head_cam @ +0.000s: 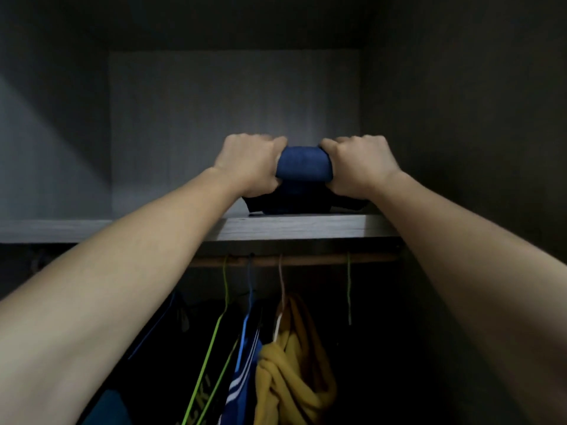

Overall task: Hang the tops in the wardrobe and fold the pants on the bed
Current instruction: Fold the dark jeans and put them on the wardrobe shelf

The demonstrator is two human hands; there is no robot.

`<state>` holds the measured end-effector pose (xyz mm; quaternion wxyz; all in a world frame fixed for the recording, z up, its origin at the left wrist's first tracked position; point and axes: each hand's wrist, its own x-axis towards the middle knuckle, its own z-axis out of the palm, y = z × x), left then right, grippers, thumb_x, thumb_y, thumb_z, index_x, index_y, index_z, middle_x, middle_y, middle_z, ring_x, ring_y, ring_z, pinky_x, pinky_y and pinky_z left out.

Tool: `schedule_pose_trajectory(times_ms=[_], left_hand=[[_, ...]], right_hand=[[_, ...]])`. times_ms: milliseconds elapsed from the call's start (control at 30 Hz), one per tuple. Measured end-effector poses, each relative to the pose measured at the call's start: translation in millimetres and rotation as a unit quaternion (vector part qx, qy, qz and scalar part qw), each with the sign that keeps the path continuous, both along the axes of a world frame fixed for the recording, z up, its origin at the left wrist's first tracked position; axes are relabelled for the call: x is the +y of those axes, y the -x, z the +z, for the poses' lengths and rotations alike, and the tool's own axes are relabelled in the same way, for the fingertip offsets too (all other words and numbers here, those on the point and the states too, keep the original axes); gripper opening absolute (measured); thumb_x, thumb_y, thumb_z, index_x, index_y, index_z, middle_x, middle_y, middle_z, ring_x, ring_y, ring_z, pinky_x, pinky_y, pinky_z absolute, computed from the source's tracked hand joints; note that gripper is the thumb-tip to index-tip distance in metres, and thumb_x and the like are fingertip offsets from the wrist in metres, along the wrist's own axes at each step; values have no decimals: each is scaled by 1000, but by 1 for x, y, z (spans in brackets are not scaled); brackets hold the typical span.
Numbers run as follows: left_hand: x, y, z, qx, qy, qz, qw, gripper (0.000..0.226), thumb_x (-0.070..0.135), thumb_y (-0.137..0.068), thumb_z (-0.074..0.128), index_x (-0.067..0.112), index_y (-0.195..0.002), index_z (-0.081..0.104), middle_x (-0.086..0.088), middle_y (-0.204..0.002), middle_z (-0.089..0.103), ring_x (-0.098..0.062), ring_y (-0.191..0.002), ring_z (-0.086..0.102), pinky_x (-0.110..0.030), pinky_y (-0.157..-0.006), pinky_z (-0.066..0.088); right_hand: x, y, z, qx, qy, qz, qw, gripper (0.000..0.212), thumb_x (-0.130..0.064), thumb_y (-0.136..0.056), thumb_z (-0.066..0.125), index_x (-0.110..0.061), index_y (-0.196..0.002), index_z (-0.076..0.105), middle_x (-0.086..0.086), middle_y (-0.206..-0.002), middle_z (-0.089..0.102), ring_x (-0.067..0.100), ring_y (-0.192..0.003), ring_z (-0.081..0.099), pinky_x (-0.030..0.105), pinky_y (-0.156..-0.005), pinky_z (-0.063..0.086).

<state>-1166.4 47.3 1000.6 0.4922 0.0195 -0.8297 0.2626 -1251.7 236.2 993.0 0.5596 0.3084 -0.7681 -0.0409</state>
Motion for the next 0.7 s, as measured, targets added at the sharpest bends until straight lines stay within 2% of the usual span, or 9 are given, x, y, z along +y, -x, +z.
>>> schedule_pose_trajectory(times_ms=[100,167,233,300,333,433,500,567,700], left_hand=[[-1,-14,-7,-99,-35,-27,994,42,65,-69,63,37,-95,47,10,-86,62,-15,-71,57,-29,-60,41],[-4,-27,-6,-191,-91,-54,976,52,77,-62,63,41,-97,49,16,-87,60,-9,-74,55,-27,-58,41],[-12,-42,-3,-285,-168,-100,938,70,81,-62,63,39,-118,55,15,-109,61,-12,-95,59,-31,-77,50],[-23,-54,0,-342,-245,-150,895,83,78,-66,66,37,-135,50,14,-130,55,-13,-116,53,-34,-100,44],[-29,-57,1,-347,-270,-168,882,80,73,-69,68,38,-138,48,13,-135,53,-13,-121,51,-33,-103,41],[-38,-53,0,-300,-280,-156,898,66,60,-79,68,36,-138,50,7,-133,55,-15,-113,54,-28,-93,43],[-39,-45,-1,-293,-288,-123,903,67,59,-80,68,36,-140,47,4,-131,54,-19,-106,57,-30,-79,53],[-38,-38,1,-318,-308,-111,890,69,55,-82,69,36,-144,43,1,-132,53,-21,-102,59,-30,-67,56],[-30,-18,7,-360,-306,-94,877,69,50,-88,64,35,-149,35,-2,-136,49,-20,-102,57,-31,-70,58]], right_hand=[[10,-11,-9,-62,-28,0,998,50,-58,-71,67,-34,-113,52,-5,-98,63,23,-80,60,34,-66,38],[18,-24,-12,-116,-43,5,992,53,-63,-69,66,-37,-113,51,-8,-96,56,22,-87,61,34,-67,39],[23,-34,-15,-146,-38,10,989,53,-62,-71,67,-36,-115,53,-5,-101,57,25,-95,63,35,-70,41],[25,-42,-19,-162,-21,15,986,52,-56,-74,70,-32,-118,54,0,-108,59,29,-100,63,35,-74,44],[25,-45,-19,-175,-12,17,984,53,-52,-75,72,-30,-120,55,1,-111,59,29,-101,62,36,-76,46],[20,-53,-11,-265,0,23,964,60,-38,-77,75,-28,-133,54,2,-123,60,27,-110,60,38,-90,51],[22,-58,1,-392,25,48,918,74,-30,-76,76,-30,-144,46,-1,-135,54,20,-118,55,33,-95,48],[27,-61,10,-463,43,52,884,81,-31,-74,76,-37,-147,41,-3,-141,48,20,-124,49,33,-99,45],[28,-55,4,-354,37,-7,935,69,-35,-78,76,-40,-141,48,1,-135,55,24,-117,54,36,-92,48]])
